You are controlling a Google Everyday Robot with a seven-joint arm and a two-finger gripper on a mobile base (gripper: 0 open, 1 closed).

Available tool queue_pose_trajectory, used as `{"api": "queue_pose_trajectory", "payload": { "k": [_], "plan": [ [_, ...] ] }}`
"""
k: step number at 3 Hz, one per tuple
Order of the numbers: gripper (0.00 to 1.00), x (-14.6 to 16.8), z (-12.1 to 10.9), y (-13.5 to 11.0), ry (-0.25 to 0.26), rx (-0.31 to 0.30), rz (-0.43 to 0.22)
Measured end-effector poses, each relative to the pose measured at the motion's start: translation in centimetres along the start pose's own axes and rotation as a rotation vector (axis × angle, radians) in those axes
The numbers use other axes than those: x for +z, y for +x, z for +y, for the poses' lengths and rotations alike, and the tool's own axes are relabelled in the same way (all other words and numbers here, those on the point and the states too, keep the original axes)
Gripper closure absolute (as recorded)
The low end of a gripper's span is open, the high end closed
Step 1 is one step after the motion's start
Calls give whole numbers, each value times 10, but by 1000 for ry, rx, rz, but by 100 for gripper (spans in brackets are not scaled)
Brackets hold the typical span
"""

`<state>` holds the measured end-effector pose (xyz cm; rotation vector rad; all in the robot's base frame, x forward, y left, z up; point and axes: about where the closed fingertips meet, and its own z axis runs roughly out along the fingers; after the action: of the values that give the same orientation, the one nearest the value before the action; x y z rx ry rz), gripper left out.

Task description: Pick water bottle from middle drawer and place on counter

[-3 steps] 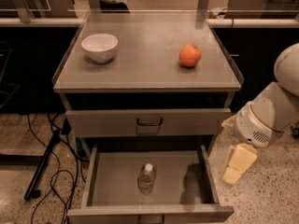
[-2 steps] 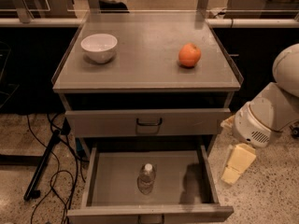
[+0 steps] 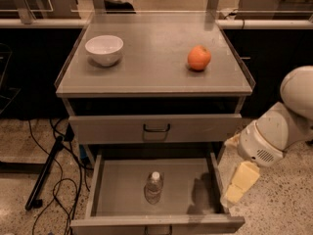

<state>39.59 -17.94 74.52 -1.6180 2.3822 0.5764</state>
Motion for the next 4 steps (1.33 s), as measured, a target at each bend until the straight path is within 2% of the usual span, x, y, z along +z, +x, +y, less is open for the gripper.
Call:
{"api": "queue_pose_trajectory", "payload": {
  "k": [1, 3, 4],
  "plan": [
    [0, 30, 3, 0, -55, 34, -76],
    [0, 83, 4, 0, -129, 95, -191],
    [0, 83, 4, 0, -129, 95, -191]
  ]
}}
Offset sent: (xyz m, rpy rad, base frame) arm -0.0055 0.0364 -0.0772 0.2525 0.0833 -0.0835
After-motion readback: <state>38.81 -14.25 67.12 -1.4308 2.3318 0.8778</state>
